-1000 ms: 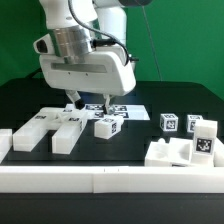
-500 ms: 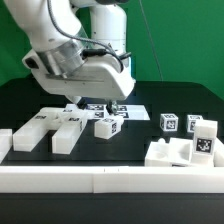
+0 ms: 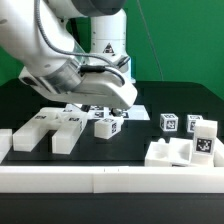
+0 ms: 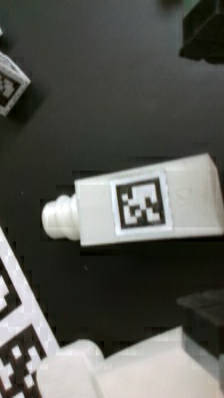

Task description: Assemble chair

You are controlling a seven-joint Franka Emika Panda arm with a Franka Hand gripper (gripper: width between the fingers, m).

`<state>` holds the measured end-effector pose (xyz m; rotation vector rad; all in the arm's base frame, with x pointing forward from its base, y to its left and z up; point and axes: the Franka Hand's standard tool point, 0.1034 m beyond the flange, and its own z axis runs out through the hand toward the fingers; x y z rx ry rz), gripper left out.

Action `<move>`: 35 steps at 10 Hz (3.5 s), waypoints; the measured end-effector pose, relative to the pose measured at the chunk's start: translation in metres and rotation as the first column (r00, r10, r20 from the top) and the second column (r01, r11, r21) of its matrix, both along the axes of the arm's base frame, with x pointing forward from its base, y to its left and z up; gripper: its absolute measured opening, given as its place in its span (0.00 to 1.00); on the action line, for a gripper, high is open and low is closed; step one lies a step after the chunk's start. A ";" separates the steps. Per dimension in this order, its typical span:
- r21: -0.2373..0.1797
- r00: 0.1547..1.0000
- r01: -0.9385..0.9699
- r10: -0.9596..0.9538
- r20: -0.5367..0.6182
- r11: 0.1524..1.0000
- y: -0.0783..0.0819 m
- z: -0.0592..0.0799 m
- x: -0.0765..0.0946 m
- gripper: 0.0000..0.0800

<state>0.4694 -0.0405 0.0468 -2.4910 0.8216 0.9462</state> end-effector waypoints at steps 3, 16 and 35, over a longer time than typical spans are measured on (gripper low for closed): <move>-0.001 1.000 0.000 0.000 -0.003 1.000 -0.001 -0.003 0.000 0.81; 0.060 0.986 -0.021 0.031 -0.162 0.998 0.008 -0.026 -0.005 0.81; 0.099 0.992 -0.038 0.050 -0.120 0.994 0.023 0.036 0.022 0.37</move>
Offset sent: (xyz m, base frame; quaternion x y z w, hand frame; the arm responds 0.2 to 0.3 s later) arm 0.0000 0.0000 0.0000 0.0000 0.0000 0.0000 1.0000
